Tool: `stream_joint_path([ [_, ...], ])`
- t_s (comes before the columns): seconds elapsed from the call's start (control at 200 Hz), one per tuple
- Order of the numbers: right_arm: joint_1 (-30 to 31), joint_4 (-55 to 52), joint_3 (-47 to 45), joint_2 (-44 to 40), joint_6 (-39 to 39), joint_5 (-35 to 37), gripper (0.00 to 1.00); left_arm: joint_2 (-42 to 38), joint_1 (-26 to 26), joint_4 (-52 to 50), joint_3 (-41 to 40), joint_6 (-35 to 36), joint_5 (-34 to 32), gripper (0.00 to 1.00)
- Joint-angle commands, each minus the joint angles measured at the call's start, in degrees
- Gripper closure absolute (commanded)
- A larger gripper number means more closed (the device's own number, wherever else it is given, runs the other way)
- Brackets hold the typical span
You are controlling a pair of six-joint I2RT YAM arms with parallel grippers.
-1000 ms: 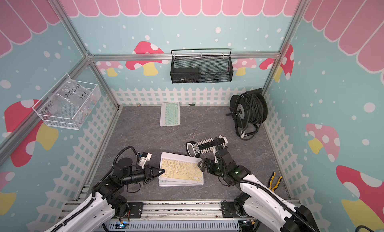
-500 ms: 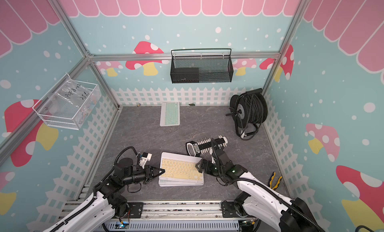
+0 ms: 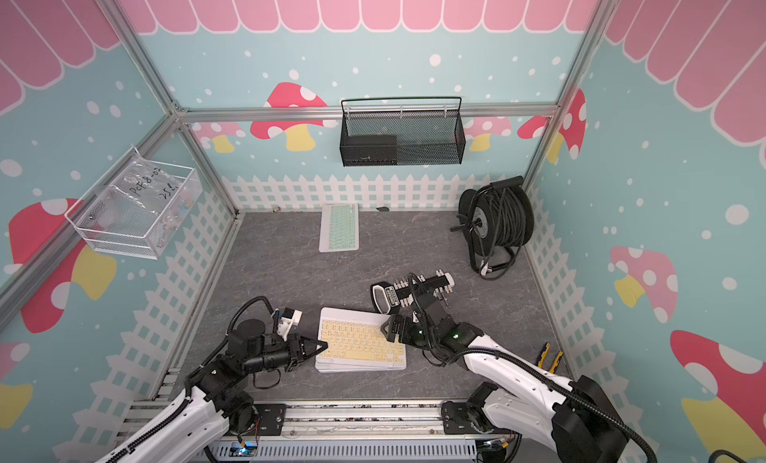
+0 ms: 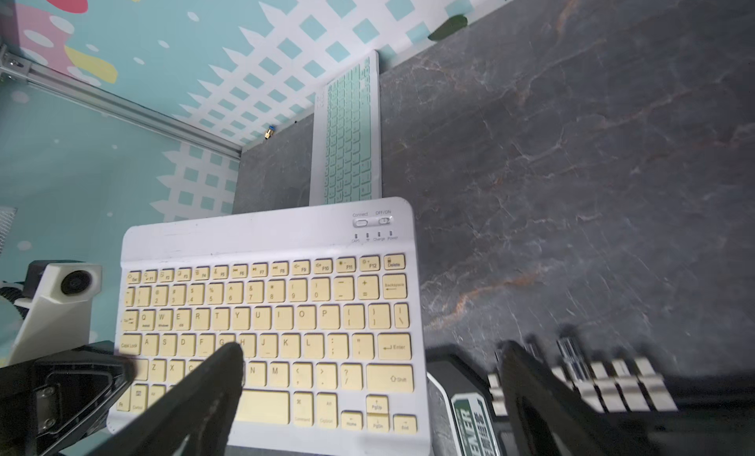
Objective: Stack the numeric keypads
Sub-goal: Pick up the numeric keypad from the center of the board, then place the numeric keypad at the numeric keypad.
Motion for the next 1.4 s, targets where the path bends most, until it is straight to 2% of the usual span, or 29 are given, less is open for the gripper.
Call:
stream_joint_path([
  [0.0,1.8,-4.0,-2.7,-5.0,0.6,3.3,0.01,-6.0,-0.3,-1.7,-4.4,2.2,6.1,1.0],
  [0.225,3.6,-8.1,-10.1,-13.5,0.2,4.9,0.0,-19.1,-2.4,-2.7,-14.2,-1.0,4.8,1.0],
  [0.395,5.4,-10.2,-17.0,-20.7,0.9,5.3,0.0,-28.7,-7.2,-2.6,-21.0,-5.4,-0.8,1.0],
  [0.595,7.6,-12.7,-26.6,-33.1,3.2,4.1,0.0,-42.3,-8.7,-2.6,-28.2,-13.2,-4.4,1.0],
  [0.72,8.6,-12.8,-32.8,-40.1,5.7,2.7,0.01,-47.7,-9.7,-4.3,-31.7,-15.6,-5.6,1.0],
  [0.871,10.3,-13.6,-37.4,-44.9,7.6,2.1,0.0,-54.5,-14.9,-6.0,-35.5,-18.3,-10.7,1.0],
  [1.031,11.2,-14.1,-39.1,-45.2,7.6,2.2,0.0,-57.7,-18.9,-5.7,-39.5,-20.6,-15.5,1.0],
  [1.181,12.2,-13.3,-39.5,-43.6,7.6,2.3,0.0,-57.0,-19.6,-1.9,-42.5,-22.4,-16.1,1.0],
  [1.206,12.3,-13.2,-39.6,-43.3,7.6,2.4,0.0,-56.8,-21.3,-1.4,-43.0,-22.8,-16.6,1.0],
  [1.396,13.3,-10.0,-42.0,-42.6,9.2,1.3,0.0,-56.2,-24.3,4.1,-45.6,-24.8,-19.3,1.0],
])
